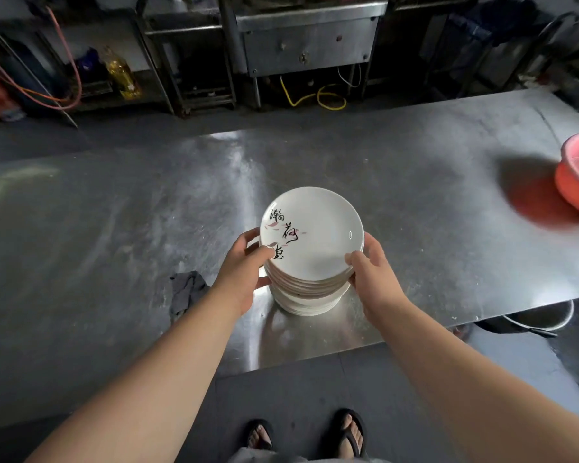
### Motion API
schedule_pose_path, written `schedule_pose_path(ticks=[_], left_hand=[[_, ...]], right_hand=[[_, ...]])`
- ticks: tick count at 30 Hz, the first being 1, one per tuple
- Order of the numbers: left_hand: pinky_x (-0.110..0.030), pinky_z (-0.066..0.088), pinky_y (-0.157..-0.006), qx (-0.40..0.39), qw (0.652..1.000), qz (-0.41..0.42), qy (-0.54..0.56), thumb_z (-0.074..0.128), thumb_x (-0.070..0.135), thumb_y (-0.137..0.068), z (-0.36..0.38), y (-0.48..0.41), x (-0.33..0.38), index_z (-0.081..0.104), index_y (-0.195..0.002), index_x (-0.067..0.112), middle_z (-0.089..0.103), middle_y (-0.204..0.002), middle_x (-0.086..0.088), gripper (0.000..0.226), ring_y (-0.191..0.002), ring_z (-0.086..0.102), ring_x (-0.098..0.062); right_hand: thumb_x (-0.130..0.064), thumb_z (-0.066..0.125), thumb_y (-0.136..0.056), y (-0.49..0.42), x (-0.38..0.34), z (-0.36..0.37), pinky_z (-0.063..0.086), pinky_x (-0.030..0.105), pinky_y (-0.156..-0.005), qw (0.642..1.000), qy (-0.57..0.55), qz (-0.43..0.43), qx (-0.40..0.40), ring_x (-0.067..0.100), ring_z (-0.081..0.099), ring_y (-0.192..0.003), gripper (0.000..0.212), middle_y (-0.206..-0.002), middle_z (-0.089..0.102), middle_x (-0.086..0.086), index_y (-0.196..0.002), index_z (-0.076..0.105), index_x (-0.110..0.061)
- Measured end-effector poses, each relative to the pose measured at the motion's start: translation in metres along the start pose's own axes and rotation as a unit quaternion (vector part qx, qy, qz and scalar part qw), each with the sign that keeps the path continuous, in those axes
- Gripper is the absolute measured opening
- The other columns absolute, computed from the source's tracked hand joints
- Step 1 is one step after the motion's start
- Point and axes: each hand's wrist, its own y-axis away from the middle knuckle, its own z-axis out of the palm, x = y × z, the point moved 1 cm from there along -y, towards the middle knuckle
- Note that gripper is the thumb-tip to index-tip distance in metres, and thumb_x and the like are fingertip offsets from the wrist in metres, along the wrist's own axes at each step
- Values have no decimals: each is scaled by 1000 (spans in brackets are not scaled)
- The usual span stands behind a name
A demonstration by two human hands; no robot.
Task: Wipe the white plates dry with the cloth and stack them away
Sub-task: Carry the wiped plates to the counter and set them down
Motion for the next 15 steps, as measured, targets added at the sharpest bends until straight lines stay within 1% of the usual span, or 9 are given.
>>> schedule_pose_path(ticks=[2, 4, 6, 9, 11, 13, 14, 15], left_hand=[[-36, 57, -66, -4, 1000, -14, 6, 60, 4, -95, -5, 1, -3, 61, -125, 31, 76, -115, -1, 40, -94, 69, -19], [-37, 58, -67, -10, 1000, -21, 13, 61, 5, -96, -10, 2, -4, 60, -125, 31, 76, -117, -5, 39, -94, 70, -22], [-38, 59, -69, -14, 1000, -17, 17, 62, 6, -96, -16, 3, -4, 60, -125, 30, 76, -118, -5, 38, -93, 70, -21], [-41, 60, -73, -20, 1000, 3, 17, 61, 5, -96, -26, 7, -1, 60, -124, 30, 75, -118, -2, 37, -97, 69, -21], [-44, 62, -78, -24, 1000, 14, 10, 60, 4, -96, -34, 11, 2, 60, -125, 29, 75, -119, 0, 39, -101, 69, -21], [-48, 61, -84, -28, 999, 28, -6, 59, 3, -96, -46, 18, 5, 60, -126, 30, 74, -119, 2, 41, -107, 70, -23], [-49, 61, -86, -30, 999, 36, -16, 59, 3, -96, -53, 22, 7, 61, -127, 31, 74, -119, 3, 42, -109, 70, -23], [-52, 61, -89, -33, 998, 44, -24, 59, 3, -95, -61, 27, 7, 61, -127, 31, 74, -120, 4, 43, -112, 70, -23]], right_hand=[[-25, 53, -76, 3, -2, 5, 55, 45, -99, 1000, 4, -6, 6, 19, 72, -106, 61, -107, 77, -10, -131, 54, -51], [-25, 52, -78, 7, -6, 9, 55, 43, -95, 1000, 11, -13, 6, 18, 72, -97, 58, -102, 78, -4, -128, 55, -55], [-21, 52, -84, 11, -8, 13, 53, 38, -88, 1000, 18, -21, 8, 14, 72, -88, 56, -96, 78, -3, -128, 55, -55], [-12, 50, -95, 18, -10, 21, 48, 31, -81, 999, 22, -33, 14, 5, 68, -77, 54, -88, 76, -9, -130, 53, -53], [-18, 52, -91, 26, -12, 30, 49, 35, -85, 999, 31, -38, 15, 8, 68, -82, 55, -92, 77, -9, -131, 52, -55], [-27, 53, -83, 34, -11, 39, 52, 43, -93, 999, 30, -42, 16, 16, 70, -92, 59, -97, 78, -6, -133, 50, -58], [-29, 53, -82, 39, -11, 43, 51, 43, -94, 998, 31, -43, 17, 14, 69, -91, 61, -94, 77, -7, -135, 49, -57], [-28, 53, -82, 44, -11, 48, 50, 40, -92, 998, 33, -46, 19, 10, 67, -85, 61, -87, 75, -10, -137, 49, -56]])
